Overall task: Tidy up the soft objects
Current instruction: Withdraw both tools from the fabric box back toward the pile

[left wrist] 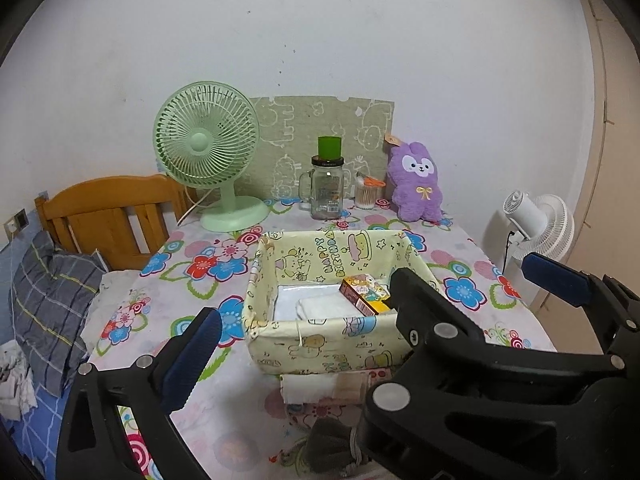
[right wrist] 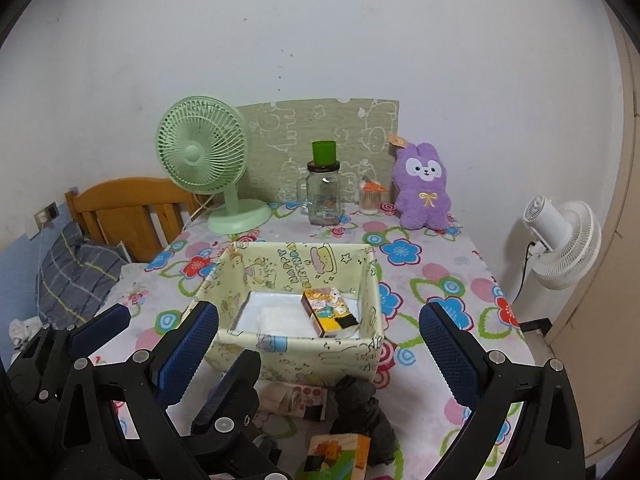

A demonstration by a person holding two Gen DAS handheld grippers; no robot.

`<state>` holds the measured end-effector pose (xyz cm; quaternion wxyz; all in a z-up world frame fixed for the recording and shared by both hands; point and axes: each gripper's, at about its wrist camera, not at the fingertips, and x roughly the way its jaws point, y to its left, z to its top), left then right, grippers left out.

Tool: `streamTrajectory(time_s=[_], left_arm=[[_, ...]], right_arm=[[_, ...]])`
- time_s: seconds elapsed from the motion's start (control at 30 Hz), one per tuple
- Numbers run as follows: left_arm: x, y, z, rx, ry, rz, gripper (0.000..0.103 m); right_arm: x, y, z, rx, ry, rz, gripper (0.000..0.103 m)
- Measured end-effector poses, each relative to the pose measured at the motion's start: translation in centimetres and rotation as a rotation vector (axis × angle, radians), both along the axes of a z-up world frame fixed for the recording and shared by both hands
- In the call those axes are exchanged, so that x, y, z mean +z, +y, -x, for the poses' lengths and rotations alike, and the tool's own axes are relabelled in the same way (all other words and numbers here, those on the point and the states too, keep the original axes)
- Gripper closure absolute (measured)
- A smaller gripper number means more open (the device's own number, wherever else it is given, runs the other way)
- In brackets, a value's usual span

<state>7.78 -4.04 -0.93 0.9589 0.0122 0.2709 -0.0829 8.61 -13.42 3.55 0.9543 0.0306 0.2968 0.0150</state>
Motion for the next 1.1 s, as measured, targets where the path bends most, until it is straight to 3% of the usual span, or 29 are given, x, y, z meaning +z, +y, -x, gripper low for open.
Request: streamTrajectory(time_s=[0.37, 1.1], left_arm=[[-0.8, 0.2, 2.6, 0.01, -0.008, -0.001, 0.0], [-5.9, -0.3, 5.0, -0.013, 0.046, -0.011, 0.001]], right_arm=[[-0.4, 0.2, 2.7, 0.006, -0.009, 0.003, 0.001], [-5.6, -0.1, 6.2, -0.009, 0.032, -0.024, 0.003]])
